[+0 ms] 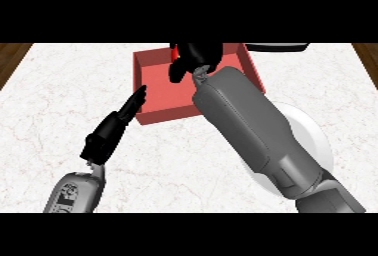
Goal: Pick the tomato from the plate and place it in the cardboard box
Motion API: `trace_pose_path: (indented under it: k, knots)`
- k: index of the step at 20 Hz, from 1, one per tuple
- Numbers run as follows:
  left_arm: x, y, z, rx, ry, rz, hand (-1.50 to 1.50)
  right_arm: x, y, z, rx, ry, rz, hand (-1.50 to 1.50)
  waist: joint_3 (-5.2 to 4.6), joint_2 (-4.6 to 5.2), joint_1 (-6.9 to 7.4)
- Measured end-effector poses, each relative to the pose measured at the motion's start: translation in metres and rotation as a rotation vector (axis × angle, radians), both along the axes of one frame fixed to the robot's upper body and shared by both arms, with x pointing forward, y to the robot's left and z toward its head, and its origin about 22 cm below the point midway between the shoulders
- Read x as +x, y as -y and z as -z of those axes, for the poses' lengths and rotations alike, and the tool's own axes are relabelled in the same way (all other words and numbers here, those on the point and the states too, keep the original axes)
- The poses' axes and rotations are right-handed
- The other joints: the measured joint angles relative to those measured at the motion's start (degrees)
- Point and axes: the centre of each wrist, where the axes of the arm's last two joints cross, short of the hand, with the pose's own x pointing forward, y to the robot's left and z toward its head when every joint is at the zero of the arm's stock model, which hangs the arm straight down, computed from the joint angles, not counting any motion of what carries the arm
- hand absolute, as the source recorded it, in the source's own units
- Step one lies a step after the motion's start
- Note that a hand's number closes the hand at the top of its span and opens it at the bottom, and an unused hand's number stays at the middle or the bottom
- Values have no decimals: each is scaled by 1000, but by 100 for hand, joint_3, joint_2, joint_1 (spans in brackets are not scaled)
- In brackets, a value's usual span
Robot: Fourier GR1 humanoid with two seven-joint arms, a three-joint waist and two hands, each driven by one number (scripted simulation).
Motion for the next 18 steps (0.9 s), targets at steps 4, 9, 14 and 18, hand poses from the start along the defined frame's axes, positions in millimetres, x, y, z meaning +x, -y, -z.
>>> trace_pose_path:
  k: [4, 9, 14, 18]
  knots:
    - [0, 1, -4, 1, 5, 3, 0, 13, 15, 27, 95, -96, 19, -150, 2, 13, 45]
    - [0, 5, -4, -4, 2, 7, 0, 24, 25, 40, 206, -115, -10, -150, 5, 19, 44]
    - [-3, -3, 1, -1, 4, 0, 0, 28, 39, 32, 451, 7, -11, -150, 9, 15, 12]
    - [-5, -7, 3, -6, -1, -11, 0, 30, 57, 29, 663, 83, -8, -150, 12, -5, -58]
